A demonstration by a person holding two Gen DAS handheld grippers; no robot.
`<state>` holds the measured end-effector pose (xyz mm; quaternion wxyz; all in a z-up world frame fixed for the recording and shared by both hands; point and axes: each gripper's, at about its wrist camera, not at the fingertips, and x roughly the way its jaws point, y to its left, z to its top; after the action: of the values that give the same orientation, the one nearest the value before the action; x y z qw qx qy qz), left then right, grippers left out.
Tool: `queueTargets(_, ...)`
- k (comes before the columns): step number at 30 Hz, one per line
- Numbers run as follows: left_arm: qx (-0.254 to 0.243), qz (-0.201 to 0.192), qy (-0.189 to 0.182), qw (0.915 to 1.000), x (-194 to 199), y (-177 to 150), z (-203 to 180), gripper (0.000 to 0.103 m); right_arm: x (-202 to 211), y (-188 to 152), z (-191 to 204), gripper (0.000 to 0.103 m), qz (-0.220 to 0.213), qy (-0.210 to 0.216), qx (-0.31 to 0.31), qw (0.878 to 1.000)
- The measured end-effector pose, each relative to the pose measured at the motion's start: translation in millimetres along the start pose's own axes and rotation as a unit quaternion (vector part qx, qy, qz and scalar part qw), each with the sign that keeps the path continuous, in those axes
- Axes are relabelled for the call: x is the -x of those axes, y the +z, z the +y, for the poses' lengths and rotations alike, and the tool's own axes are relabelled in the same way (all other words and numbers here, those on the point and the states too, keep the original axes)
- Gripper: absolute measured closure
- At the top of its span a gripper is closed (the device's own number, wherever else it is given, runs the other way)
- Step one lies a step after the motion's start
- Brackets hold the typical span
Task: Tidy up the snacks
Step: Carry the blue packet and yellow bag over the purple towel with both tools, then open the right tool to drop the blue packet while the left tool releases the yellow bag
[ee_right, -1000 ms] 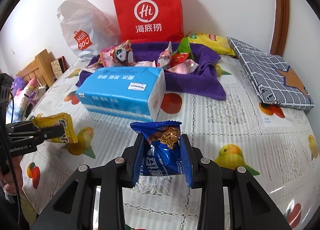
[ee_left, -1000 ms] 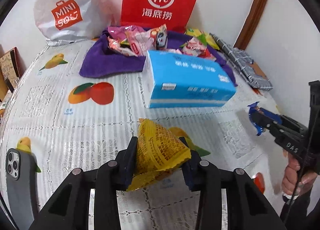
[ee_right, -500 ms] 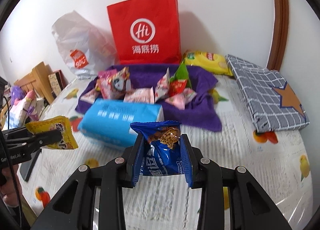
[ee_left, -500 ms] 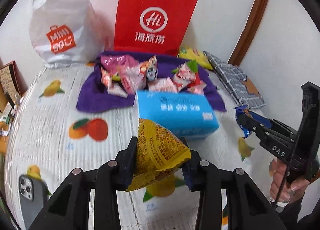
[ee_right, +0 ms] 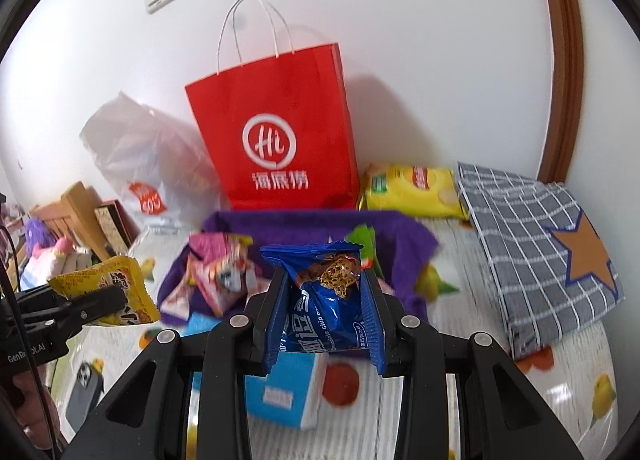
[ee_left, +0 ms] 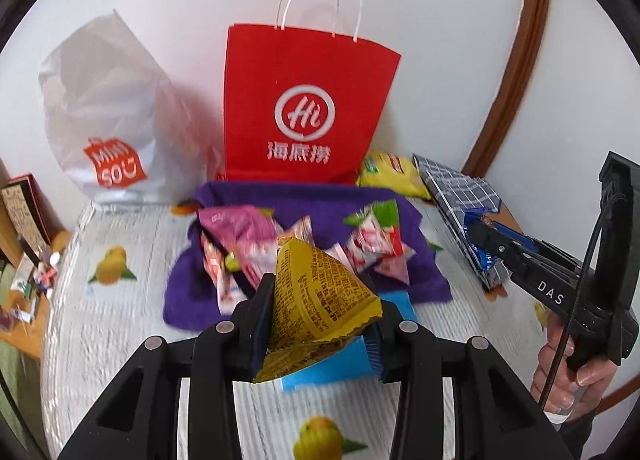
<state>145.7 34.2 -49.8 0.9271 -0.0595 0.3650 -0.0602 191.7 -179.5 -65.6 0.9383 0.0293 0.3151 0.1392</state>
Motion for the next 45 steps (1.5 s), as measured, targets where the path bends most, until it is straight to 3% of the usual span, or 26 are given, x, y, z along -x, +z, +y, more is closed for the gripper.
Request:
queueTargets(15, 0.036, 0.009, 0.009, 0.9993, -52, 70, 20, 0.066, -46, 69, -5, 0.068, -0.015, 0.007, 0.004, 1.0)
queueTargets(23, 0.037, 0.018, -0.008, 0.9991, -91, 99, 18, 0.066, -81, 72, -14, 0.068, -0.007, 0.007, 0.005, 1.0)
queueTargets(26, 0.042, 0.014, -0.006, 0.999, -107, 100, 21, 0.066, -100, 69, -21, 0.068, 0.021, -0.014, 0.003, 1.0)
queueTargets(28, 0.04, 0.041, 0.006, 0.9983, -124, 97, 23, 0.066, -110, 67, -28, 0.068, 0.032, -0.016, -0.002, 0.999)
queueTargets(33, 0.053, 0.064, -0.004, 0.9965, -139, 94, 31, 0.066, -123, 62, -33, 0.068, 0.048, -0.022, 0.001, 0.999)
queueTargets(45, 0.079, 0.064, 0.008, 0.9947, -138, 95, 54, 0.066, -127, 63, -56, 0.068, 0.049, -0.046, -0.019, 0.998)
